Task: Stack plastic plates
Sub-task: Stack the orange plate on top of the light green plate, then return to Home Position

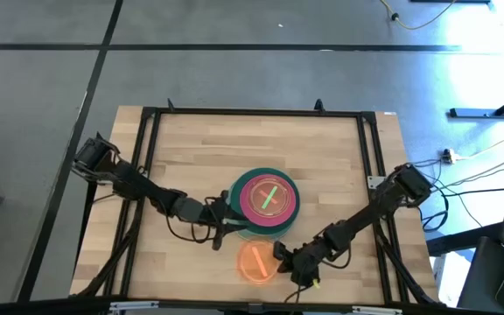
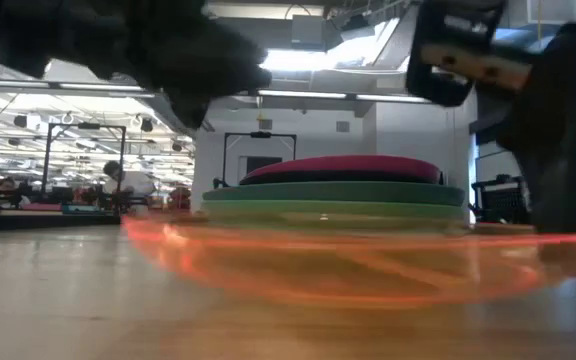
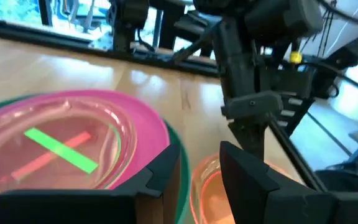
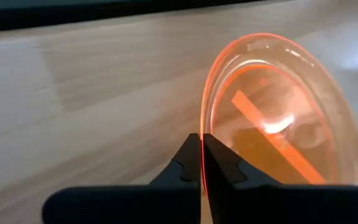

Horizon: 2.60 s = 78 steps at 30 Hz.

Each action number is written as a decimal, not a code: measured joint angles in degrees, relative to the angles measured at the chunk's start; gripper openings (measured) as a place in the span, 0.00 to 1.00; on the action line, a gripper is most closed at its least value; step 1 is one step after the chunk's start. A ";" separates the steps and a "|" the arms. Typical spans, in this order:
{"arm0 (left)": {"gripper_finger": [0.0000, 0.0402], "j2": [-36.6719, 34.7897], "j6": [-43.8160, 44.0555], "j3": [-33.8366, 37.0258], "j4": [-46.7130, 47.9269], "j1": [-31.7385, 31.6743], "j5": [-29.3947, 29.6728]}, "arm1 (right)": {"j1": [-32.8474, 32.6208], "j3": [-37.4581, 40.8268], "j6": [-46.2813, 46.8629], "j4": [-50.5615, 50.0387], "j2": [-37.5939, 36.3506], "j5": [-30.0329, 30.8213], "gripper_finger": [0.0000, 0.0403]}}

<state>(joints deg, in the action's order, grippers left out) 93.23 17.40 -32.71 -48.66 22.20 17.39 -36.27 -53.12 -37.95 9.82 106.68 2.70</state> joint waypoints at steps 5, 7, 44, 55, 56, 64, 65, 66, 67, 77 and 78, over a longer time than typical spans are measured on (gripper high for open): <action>0.26 -4.41 -2.70 0.00 2.17 2.07 4.91 | -1.19 -3.23 -0.35 -5.41 -2.16 4.48 0.00; 0.26 -6.32 -3.48 0.00 3.40 2.97 7.71 | -1.68 -4.22 -0.38 -8.24 -2.94 6.73 0.00; 0.26 -10.49 -3.90 -0.02 6.95 4.47 10.64 | 13.56 -2.32 16.37 -28.47 -16.31 16.29 0.00; 0.26 -10.49 -3.96 0.00 7.05 4.47 10.64 | 16.94 -2.32 30.72 -28.40 -15.65 11.63 0.06; 0.26 -10.49 -3.96 0.00 7.06 4.47 10.64 | 16.96 -2.32 31.53 -28.43 -15.64 11.57 0.09; 0.26 -10.49 -3.94 0.00 7.05 4.45 10.64 | 16.75 -5.18 31.68 -33.07 -16.28 11.42 0.36; 0.26 -10.49 -3.94 0.00 7.06 4.45 10.64 | 16.65 -6.24 31.81 -34.96 -16.79 11.05 0.38; 0.26 -10.49 -3.94 0.02 7.05 4.45 10.64 | 16.32 -6.98 32.00 -36.65 -17.44 10.59 0.40; 0.26 -10.49 -3.94 0.02 7.02 4.45 10.62 | 16.26 -7.47 32.18 -37.61 -18.21 9.95 0.42; 0.26 -10.49 -6.23 0.02 7.45 2.26 7.78 | 15.67 -2.24 33.64 -37.44 -30.80 9.07 0.45; 0.26 -10.85 -7.06 0.02 7.83 1.71 7.76 | 15.72 -0.97 33.63 -36.32 -32.47 9.36 0.44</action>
<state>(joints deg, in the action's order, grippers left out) 82.38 10.33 -32.69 -40.83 23.91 25.15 -20.55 -54.09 -4.32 -26.50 74.20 12.06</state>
